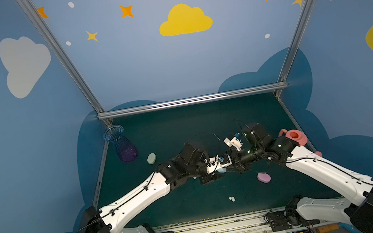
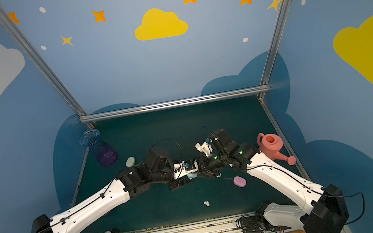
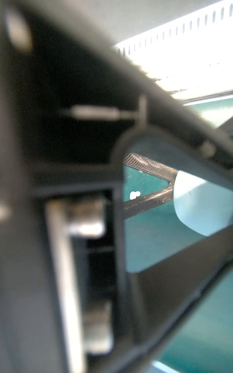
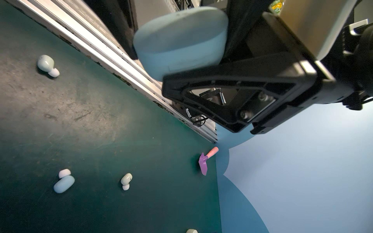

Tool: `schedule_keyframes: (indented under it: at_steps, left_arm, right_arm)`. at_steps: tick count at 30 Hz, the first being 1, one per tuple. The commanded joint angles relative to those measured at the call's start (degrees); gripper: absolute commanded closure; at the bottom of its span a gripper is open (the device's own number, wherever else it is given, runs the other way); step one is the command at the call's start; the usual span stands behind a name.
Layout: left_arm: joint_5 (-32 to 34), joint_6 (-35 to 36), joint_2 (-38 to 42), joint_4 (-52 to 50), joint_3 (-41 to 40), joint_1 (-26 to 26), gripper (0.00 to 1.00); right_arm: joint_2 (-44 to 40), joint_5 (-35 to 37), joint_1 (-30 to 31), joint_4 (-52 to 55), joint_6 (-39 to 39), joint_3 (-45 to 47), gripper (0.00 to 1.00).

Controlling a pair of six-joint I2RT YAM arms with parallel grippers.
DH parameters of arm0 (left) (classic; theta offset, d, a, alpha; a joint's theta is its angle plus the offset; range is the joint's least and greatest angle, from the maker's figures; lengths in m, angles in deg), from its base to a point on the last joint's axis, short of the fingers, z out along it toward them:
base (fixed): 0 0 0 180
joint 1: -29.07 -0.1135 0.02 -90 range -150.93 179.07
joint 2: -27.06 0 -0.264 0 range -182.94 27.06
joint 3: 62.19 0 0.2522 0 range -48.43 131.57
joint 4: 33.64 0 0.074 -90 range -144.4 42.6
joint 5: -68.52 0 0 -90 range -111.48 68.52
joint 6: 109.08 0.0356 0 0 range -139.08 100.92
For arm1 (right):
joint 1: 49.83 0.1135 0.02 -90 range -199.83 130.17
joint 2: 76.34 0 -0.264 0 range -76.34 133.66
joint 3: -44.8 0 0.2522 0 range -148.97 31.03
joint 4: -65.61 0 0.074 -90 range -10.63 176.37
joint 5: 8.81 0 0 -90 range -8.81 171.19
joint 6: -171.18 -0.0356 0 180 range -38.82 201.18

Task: Insert wireless bluetooth earbuds into charging case
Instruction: Pass the charging case.

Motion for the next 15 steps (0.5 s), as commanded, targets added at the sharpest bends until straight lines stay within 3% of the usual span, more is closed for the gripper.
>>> schedule_keyframes:
  at_steps: [1,15]
  left_arm:
    - [-0.5,0.4,-0.2,-1.0,1.7,0.2,0.5]
    - [-1.5,-0.1,-0.6,-1.2,2.0,0.2,0.65]
  right_arm:
    - [0.3,-0.5,0.2,0.8,1.0,-2.1,0.73]
    - [0.3,-0.7,0.3,0.5,0.8,-2.0,0.72]
